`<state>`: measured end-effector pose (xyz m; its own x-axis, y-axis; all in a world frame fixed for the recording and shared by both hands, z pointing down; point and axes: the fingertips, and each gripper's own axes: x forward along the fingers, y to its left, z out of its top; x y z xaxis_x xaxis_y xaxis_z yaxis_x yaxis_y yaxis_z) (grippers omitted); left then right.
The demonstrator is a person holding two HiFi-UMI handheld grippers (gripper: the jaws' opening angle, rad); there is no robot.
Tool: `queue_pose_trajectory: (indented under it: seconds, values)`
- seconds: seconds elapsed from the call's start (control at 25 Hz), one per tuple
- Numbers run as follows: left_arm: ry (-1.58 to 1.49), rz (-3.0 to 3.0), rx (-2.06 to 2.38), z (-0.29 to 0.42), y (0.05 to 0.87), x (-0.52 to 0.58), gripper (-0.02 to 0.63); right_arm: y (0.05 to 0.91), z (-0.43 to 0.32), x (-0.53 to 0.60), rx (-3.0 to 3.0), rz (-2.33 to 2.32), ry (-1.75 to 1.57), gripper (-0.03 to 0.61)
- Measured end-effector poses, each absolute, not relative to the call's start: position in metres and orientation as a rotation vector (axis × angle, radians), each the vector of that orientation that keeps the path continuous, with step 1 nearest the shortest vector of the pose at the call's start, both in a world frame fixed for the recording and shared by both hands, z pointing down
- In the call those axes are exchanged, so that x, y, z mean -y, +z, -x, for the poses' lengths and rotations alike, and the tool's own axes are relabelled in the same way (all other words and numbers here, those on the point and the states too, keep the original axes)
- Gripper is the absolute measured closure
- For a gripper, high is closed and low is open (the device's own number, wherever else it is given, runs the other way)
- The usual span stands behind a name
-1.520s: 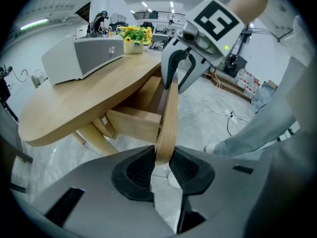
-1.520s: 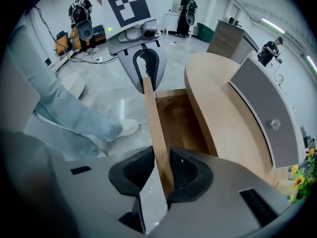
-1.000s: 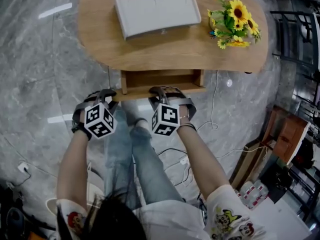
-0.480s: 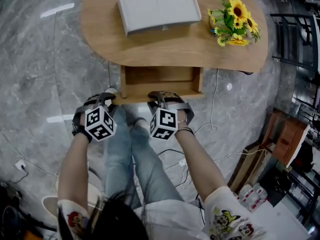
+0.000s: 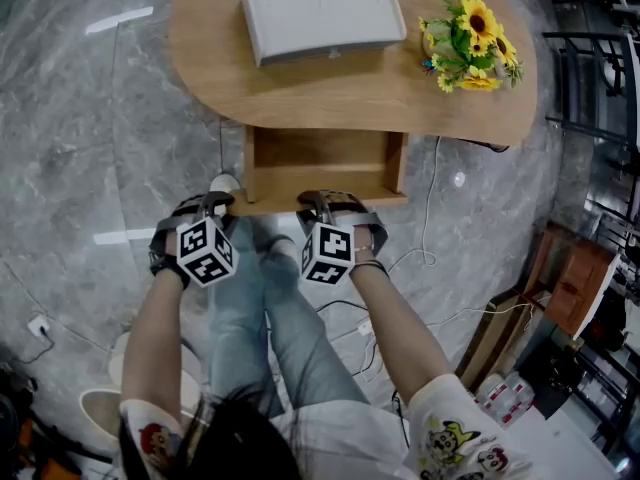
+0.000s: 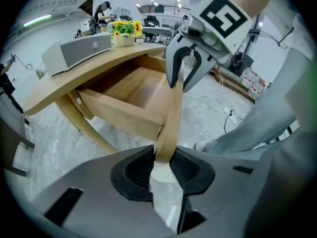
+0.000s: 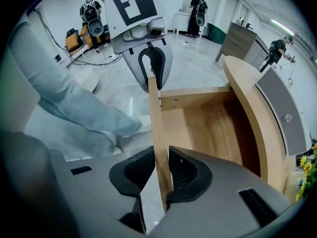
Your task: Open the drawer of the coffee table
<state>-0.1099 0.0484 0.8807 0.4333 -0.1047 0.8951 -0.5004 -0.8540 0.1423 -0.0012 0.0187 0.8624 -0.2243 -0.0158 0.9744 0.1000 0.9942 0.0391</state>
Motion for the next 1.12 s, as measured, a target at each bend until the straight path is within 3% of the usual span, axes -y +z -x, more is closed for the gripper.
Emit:
queue_pose_trajectory:
  seconds: [0.64, 1.12]
  values:
    - [1.401, -2.176, 0.638, 0.117, 0.896, -0.057, 0.514, 0.88, -0.002, -0.026, 1.825, 0.005, -0.064, 0.499]
    - [1.464, -2.105, 0.781, 0.129, 0.859, -0.084, 0.514, 0.834, -0.028, -0.026, 1.876, -0.064, -0.091, 0.499]
